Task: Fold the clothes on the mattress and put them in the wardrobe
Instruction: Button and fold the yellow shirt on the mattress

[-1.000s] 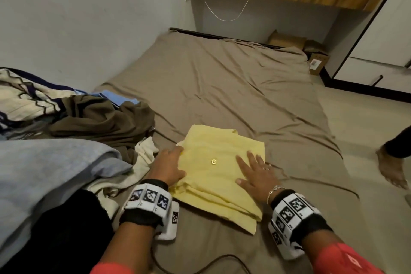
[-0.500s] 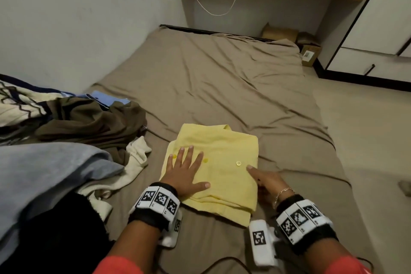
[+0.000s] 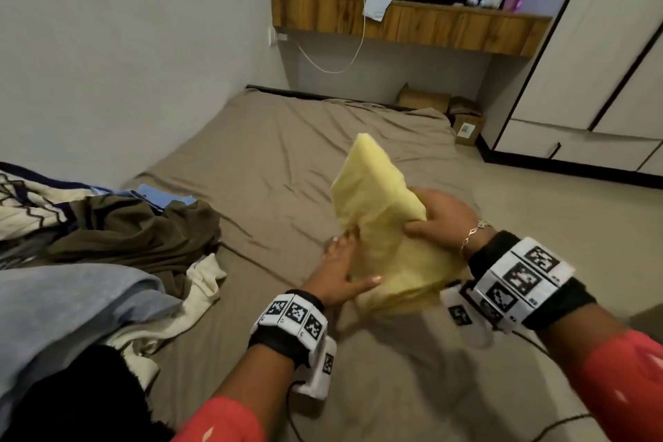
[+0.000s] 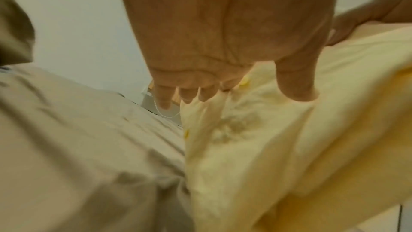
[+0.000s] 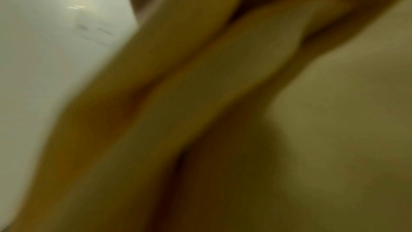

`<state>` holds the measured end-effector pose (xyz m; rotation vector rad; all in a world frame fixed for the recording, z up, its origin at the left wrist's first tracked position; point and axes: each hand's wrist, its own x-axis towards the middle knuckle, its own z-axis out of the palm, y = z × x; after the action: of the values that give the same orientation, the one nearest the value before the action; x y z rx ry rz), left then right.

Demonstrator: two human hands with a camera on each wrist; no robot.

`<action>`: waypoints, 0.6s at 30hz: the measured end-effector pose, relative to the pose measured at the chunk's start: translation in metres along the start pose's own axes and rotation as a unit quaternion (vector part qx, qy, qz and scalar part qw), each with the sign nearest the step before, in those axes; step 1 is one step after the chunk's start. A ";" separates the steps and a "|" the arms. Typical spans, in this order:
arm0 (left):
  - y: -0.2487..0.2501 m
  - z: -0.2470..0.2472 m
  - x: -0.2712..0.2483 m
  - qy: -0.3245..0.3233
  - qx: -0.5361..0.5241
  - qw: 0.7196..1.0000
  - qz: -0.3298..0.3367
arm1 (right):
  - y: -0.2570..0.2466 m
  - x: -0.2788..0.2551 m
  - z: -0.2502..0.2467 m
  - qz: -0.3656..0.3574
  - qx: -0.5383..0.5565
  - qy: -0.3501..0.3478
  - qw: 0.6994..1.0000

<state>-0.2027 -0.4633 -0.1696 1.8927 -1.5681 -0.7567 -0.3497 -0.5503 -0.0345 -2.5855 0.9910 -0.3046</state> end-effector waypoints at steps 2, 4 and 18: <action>0.011 0.007 0.003 0.001 -0.079 0.997 -0.002 | -0.005 -0.016 -0.013 -0.055 -0.204 -0.011 0.977; 0.006 0.026 -0.006 0.027 -0.160 0.984 -0.074 | 0.005 -0.039 0.008 -0.117 -0.299 0.019 0.947; -0.036 0.062 -0.039 0.219 -0.243 0.912 -0.246 | 0.107 -0.159 0.093 0.169 0.154 0.065 0.971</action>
<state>-0.2303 -0.4230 -0.2352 1.9029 -0.5594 -0.7650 -0.5003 -0.4934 -0.1739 -2.0991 1.2946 -0.4961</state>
